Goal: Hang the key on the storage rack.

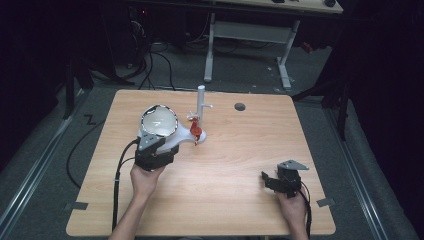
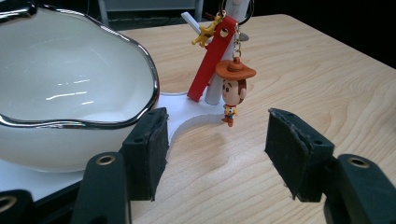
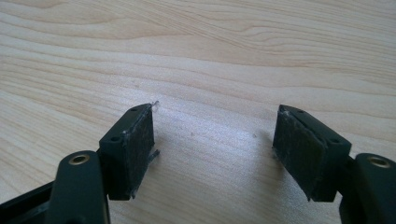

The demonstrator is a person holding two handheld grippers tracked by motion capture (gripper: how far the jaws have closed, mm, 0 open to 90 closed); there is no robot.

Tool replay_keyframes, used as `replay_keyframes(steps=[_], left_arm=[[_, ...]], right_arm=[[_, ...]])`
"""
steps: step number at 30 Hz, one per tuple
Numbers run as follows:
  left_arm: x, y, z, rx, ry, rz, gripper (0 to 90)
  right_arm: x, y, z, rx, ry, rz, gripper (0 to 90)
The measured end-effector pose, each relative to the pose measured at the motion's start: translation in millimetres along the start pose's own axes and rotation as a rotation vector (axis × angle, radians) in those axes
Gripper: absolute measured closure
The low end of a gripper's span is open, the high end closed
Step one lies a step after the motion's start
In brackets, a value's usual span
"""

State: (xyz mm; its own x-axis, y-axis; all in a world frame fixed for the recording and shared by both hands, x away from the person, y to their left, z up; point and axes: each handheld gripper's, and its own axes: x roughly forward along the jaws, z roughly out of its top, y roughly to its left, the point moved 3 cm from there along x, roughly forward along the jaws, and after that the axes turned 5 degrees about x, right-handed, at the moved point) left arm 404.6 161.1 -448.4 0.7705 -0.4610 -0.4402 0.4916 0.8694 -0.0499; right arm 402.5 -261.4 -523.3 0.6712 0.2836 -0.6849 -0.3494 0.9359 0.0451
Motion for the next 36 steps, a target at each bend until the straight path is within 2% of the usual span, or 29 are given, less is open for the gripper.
replay_keyframes(steps=[4, 10, 19, 26, 36], left_arm=[[-6.0, 2.4, 2.3, -0.015, -0.021, 0.001, 39.7], [-13.0, 4.0, 0.9, -0.016, -0.018, 0.007, 39.6], [-25.1, 7.1, -7.2, -0.013, -0.011, 0.027, 39.7], [-33.5, 10.7, -14.7, -0.026, -0.033, 0.048, 40.5], [-36.4, 10.9, -23.5, -0.042, -0.024, 0.042, 40.4]], right_arm=[[0.0, 0.0, 0.0, -0.001, 0.000, 0.000, 29.5], [0.0, 0.0, 0.0, 0.000, 0.000, 0.000, 29.5], [0.0, 0.0, 0.0, 0.000, 0.000, 0.000, 29.6], [0.0, 0.0, 0.0, 0.000, 0.000, 0.000, 29.6], [0.0, 0.1, 0.0, 0.001, 0.000, 0.000, 29.6]])
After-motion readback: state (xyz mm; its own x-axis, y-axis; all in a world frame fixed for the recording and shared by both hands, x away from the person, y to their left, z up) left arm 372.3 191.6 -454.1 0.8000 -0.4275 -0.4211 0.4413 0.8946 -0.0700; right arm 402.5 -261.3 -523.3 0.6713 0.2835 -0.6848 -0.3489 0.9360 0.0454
